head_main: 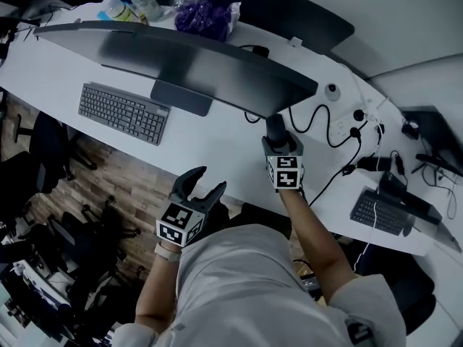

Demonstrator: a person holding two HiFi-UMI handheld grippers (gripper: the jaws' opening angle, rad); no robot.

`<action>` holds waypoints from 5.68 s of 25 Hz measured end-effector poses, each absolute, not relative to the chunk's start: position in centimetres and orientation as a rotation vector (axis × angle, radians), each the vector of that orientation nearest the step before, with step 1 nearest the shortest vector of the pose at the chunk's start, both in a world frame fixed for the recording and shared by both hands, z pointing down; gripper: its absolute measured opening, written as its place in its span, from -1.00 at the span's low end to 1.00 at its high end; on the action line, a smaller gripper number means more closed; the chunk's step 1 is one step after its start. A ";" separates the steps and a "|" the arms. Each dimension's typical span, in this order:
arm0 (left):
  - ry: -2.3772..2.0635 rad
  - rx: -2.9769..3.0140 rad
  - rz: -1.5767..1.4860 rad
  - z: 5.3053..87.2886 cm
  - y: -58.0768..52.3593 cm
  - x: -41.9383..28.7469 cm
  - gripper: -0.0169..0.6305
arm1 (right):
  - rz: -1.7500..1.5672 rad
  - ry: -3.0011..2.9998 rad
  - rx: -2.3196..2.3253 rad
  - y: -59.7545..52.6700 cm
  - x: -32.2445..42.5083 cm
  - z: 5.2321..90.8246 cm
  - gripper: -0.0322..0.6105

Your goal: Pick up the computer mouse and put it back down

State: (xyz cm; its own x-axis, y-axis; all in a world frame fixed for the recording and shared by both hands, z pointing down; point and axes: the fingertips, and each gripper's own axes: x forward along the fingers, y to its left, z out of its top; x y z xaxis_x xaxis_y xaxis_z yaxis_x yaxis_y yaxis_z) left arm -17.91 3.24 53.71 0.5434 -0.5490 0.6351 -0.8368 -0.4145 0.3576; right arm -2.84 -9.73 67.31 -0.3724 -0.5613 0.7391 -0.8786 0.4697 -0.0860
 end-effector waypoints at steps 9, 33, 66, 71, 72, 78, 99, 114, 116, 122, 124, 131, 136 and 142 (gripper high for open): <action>-1.127 2.113 0.550 53.8 3.8 -18.8 -0.15 | 0.619 -2.046 1.252 -10.2 -2.6 67.1 0.01; -0.859 2.339 0.620 53.3 1.5 -14.6 -0.15 | 0.671 -2.143 1.462 -8.4 1.3 58.7 0.01; -0.171 2.670 0.632 50.4 0.0 0.1 -0.15 | 0.601 -1.992 2.023 6.5 12.0 43.4 0.01; -0.107 2.681 0.626 50.3 1.0 0.8 -0.15 | 0.574 -1.974 2.100 8.8 12.3 42.2 0.01; -0.098 2.682 0.626 50.3 1.1 0.9 -0.15 | 0.565 -1.973 2.111 9.1 12.3 41.9 0.01; -0.070 2.683 0.616 50.3 1.4 0.9 -0.15 | 0.502 -1.952 2.134 10.8 11.9 40.4 0.01; -0.119 2.638 0.622 50.9 0.8 -0.3 -0.18 | 0.528 -1.991 2.069 8.0 11.2 41.4 0.01; -0.299 2.534 0.642 52.0 -0.5 -0.5 -0.18 | 0.653 -2.057 1.809 2.1 13.1 47.1 0.01; -0.326 2.516 0.640 52.1 -0.6 -0.4 -0.18 | 0.671 -2.069 1.765 1.4 13.1 48.0 0.01; -0.412 2.468 0.638 52.6 -1.0 -0.7 -0.18 | 0.702 -2.088 1.646 -0.6 12.7 50.9 0.01; -0.440 2.455 0.641 52.8 -1.0 -0.9 -0.18 | 0.710 -2.093 1.612 -1.1 12.7 51.9 0.01; -0.511 2.430 0.661 53.0 -1.0 -0.8 -0.18 | 0.746 -2.107 1.506 -2.7 12.3 55.4 0.01; -0.568 2.404 0.653 52.9 -1.3 -0.9 -0.18 | 0.762 -2.096 1.435 -3.6 11.7 58.4 0.01; -0.627 2.366 0.660 53.3 -1.6 -1.5 -0.18 | 0.772 -2.080 1.377 -4.8 11.6 61.0 0.01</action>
